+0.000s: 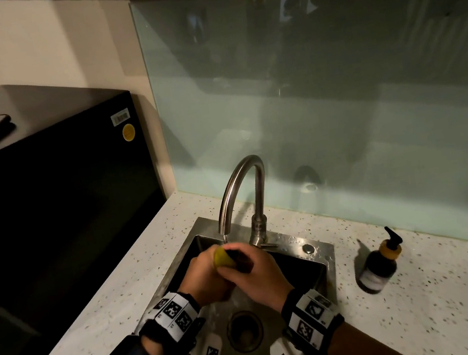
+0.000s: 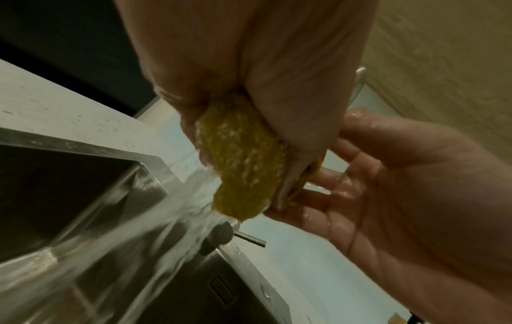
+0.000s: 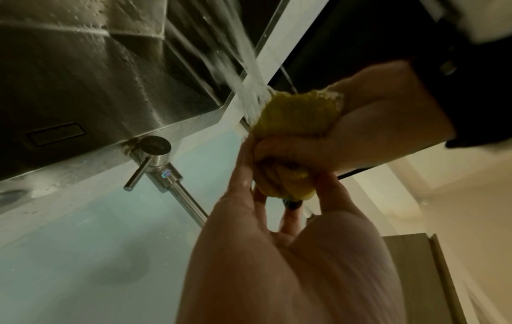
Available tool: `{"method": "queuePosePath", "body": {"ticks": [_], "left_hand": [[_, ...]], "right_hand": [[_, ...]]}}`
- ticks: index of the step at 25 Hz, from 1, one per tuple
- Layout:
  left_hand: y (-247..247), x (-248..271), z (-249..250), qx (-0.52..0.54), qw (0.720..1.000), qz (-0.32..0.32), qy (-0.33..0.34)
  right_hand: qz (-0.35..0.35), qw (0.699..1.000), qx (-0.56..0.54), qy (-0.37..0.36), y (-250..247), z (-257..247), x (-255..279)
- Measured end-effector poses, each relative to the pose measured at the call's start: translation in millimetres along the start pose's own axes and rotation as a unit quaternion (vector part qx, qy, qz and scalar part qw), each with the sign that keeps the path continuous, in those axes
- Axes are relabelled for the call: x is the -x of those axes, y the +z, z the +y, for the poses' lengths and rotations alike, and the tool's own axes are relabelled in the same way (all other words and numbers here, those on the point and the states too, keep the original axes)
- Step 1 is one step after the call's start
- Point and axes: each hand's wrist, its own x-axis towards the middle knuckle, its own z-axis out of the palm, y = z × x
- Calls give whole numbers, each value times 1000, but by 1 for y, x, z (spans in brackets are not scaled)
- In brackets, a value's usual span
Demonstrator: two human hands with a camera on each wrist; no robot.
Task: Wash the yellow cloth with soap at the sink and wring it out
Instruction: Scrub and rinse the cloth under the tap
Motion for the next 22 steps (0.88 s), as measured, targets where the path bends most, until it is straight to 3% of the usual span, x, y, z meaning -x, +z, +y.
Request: {"method": "queuePosePath", "body": {"ticks": [5, 9, 13, 17, 22], "left_hand": [[6, 3, -8, 184, 983, -13, -5], [0, 7, -11, 84, 995, 45, -2], [-2, 6, -13, 14, 996, 24, 87], [-3, -2, -8, -60, 995, 62, 48], [3, -2, -3, -49, 995, 73, 40]], "right_hand": [[47, 998, 32, 8, -7, -7, -5], [100, 993, -26, 50, -14, -7, -8], [51, 991, -104, 72, -16, -14, -8], [16, 991, -111, 73, -15, -13, -6], [8, 997, -39, 59, -7, -6, -1]]}}
